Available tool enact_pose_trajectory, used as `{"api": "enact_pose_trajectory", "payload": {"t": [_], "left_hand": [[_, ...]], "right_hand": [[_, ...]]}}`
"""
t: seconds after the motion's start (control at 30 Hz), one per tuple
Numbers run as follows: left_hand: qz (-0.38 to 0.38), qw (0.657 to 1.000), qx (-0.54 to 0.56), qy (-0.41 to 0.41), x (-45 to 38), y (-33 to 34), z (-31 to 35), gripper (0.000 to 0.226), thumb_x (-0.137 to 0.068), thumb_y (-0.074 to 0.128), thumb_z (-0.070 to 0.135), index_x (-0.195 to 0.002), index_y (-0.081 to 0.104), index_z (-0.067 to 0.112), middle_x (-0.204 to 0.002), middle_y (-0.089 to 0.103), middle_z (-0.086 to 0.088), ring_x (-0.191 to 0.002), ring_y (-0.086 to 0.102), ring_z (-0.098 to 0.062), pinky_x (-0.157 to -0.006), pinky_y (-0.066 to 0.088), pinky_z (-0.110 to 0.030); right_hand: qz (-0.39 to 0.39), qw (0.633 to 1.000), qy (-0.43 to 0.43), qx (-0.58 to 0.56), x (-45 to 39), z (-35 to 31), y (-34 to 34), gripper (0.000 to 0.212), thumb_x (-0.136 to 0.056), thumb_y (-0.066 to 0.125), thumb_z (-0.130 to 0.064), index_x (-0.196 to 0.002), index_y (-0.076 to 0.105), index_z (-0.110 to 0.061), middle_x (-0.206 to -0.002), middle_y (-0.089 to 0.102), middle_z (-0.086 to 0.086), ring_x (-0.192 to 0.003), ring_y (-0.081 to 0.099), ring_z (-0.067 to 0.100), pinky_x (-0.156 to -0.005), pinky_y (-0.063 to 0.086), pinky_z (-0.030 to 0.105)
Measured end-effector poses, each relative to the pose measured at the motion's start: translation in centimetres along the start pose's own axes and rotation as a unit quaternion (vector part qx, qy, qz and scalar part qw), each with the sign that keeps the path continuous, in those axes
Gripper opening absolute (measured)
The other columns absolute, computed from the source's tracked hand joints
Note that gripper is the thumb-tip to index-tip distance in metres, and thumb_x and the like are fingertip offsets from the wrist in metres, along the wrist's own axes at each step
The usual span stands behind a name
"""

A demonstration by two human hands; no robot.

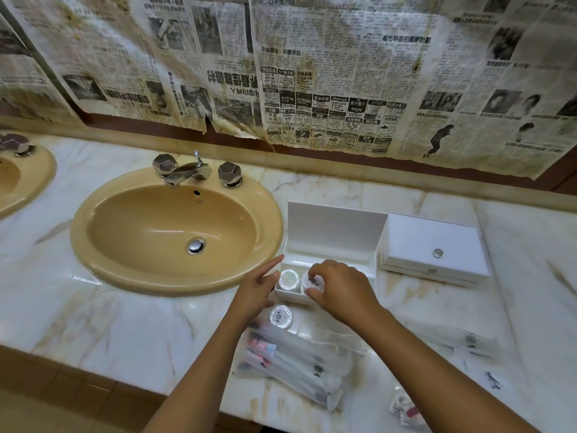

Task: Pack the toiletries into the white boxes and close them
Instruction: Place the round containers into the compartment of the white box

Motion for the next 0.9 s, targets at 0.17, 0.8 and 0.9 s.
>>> {"api": "enact_pose_trajectory", "payload": {"t": [0.17,0.8,0.9], "left_hand": [[0.011,1.0,-0.008,-0.003,0.0,0.1,0.1,0.037,-0.099,0.049,0.025,-0.124,0.057,0.05,-0.07,0.032,-0.003,-0.066,0.042,-0.008,-0.073,0.055,-0.03],[0.005,1.0,-0.011,0.001,0.1,0.1,0.1,0.036,-0.099,0.05,0.028,-0.125,0.056,0.051,-0.079,0.032,-0.008,-0.067,0.042,-0.009,-0.066,0.054,-0.024],[0.004,1.0,-0.012,0.001,0.1,0.0,0.1,0.035,-0.099,0.05,0.028,-0.126,0.056,0.05,-0.079,0.033,-0.007,-0.067,0.041,-0.009,-0.065,0.054,-0.023]], "right_hand": [[-0.01,1.0,0.014,0.024,-1.0,0.5,0.9,0.024,-0.085,0.059,-0.04,-0.101,0.066,-0.024,-0.101,0.065,-0.002,-0.092,0.061,0.022,-0.073,0.044,0.03],[-0.038,0.998,0.034,0.039,0.0,0.1,1.9,0.034,-0.097,0.043,-0.039,-0.072,0.054,-0.018,-0.084,0.066,0.003,-0.082,0.061,0.026,-0.062,0.035,0.03],[-0.05,0.997,0.036,0.036,-0.3,-0.1,1.8,0.035,-0.098,0.042,-0.041,-0.077,0.057,-0.018,-0.088,0.066,0.004,-0.086,0.061,0.027,-0.065,0.038,0.03]]}}
Point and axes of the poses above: each hand's wrist, its own x-axis away from the middle knuckle, its own y-axis out of the palm, z = x × y, the point moved 2 cm from there along -x, towards the middle knuckle
